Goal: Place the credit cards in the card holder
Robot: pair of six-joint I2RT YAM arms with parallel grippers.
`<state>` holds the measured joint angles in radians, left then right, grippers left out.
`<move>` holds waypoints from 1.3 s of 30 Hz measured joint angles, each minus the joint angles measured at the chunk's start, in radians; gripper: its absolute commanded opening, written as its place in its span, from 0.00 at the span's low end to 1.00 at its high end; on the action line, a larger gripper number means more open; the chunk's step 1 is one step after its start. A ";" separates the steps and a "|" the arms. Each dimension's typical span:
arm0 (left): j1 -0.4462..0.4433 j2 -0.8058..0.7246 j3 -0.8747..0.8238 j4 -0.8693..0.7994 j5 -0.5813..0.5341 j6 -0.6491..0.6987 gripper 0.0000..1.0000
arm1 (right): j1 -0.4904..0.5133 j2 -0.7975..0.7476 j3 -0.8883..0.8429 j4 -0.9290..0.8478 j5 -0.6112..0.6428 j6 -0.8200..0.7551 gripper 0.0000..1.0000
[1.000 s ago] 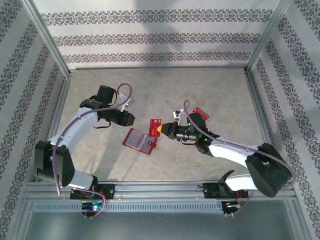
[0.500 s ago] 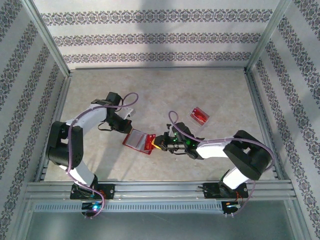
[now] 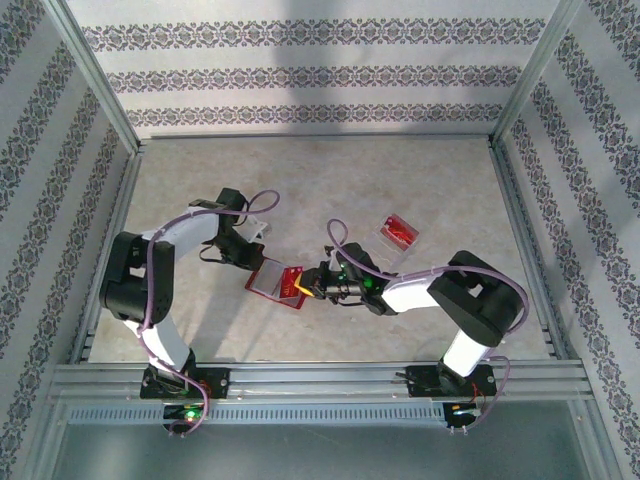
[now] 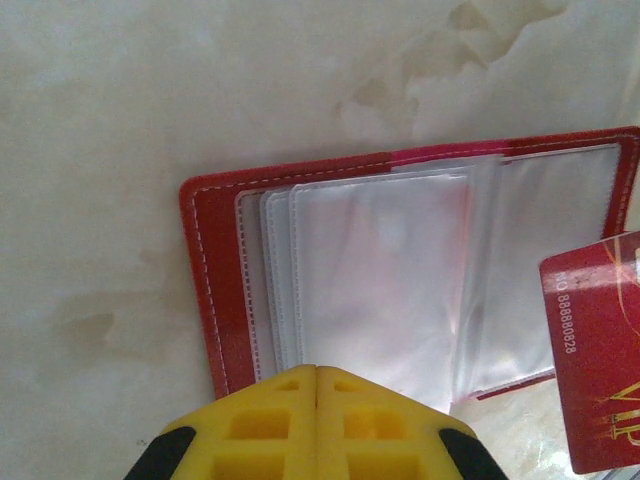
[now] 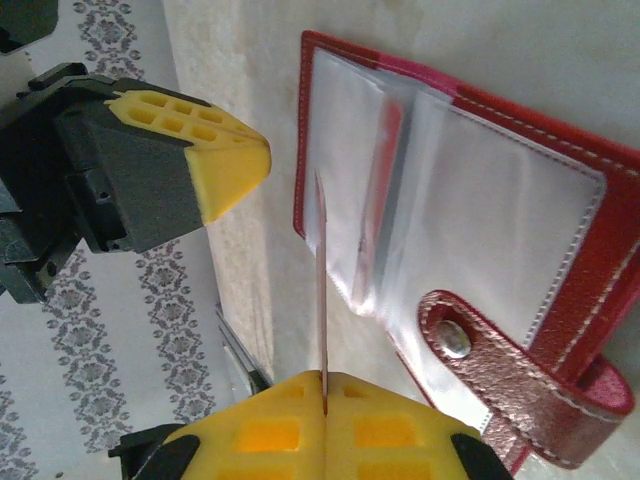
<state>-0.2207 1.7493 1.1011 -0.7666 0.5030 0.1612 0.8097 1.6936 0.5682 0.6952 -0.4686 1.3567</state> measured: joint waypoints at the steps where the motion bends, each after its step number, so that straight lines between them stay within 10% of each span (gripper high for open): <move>1: 0.000 0.007 0.000 0.000 0.000 0.000 0.00 | 0.000 0.009 0.001 0.002 -0.003 0.002 0.00; 39: -0.007 0.087 0.027 0.000 -0.052 -0.005 0.00 | 0.000 0.101 -0.018 0.115 -0.022 0.055 0.00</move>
<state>-0.2279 1.8359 1.1282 -0.7670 0.4511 0.1562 0.8093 1.7943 0.5507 0.8104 -0.4908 1.4113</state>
